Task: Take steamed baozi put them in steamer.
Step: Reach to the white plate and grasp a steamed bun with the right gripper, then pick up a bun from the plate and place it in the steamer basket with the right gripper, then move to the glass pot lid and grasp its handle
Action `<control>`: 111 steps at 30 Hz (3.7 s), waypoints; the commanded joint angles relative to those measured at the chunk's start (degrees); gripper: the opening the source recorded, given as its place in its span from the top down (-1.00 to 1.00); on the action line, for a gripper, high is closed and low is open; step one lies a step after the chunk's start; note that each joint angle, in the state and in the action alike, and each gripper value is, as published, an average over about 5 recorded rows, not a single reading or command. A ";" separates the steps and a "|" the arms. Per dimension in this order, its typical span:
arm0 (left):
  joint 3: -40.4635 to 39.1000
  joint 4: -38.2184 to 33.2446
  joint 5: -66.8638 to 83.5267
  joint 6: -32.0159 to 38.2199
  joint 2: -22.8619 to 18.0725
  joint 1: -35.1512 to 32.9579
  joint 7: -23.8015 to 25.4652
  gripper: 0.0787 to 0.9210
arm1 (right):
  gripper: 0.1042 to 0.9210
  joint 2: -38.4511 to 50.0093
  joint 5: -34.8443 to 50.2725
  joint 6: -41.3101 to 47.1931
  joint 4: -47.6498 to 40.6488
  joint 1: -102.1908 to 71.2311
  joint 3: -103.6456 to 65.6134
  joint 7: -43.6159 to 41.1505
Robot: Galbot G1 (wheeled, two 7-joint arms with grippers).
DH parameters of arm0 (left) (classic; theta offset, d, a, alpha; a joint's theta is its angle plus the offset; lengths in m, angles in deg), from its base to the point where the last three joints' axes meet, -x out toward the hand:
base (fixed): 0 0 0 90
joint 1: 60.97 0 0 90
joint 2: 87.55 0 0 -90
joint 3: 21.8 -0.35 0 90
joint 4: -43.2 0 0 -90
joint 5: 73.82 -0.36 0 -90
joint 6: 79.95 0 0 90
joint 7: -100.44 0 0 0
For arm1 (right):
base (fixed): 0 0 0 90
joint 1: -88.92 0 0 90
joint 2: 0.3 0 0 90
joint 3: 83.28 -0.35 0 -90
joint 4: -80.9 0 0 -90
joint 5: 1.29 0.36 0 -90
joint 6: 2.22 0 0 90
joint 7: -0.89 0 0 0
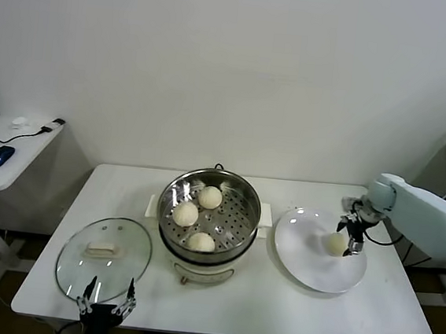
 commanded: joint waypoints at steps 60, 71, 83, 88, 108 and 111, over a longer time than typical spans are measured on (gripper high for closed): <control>-2.13 -0.30 0.21 -0.14 0.32 1.51 -0.07 -0.77 | -0.25 -20.64 39.84 21.32 31.17 26.59 25.28 19.73; -1.95 -0.11 0.67 -0.30 0.46 1.87 -0.05 -0.77 | -0.73 -17.09 43.13 14.51 28.72 29.77 20.42 11.37; -1.55 -2.31 4.27 -1.73 0.99 2.02 1.25 -0.77 | -0.76 1.78 45.32 15.61 25.17 16.32 -17.70 40.19; -0.74 -4.42 5.65 -1.57 1.88 3.84 1.73 -0.77 | -0.76 13.66 38.02 14.66 29.93 0.08 -35.87 50.82; 2.30 -2.77 -1.37 4.02 5.41 10.77 0.11 -0.77 | -0.76 -1.48 21.84 -15.46 44.40 -96.27 -112.86 46.92; 2.22 -2.07 -2.33 4.60 5.77 10.80 0.09 -0.77 | -0.76 -5.74 21.27 -16.61 43.69 -98.73 -112.47 46.49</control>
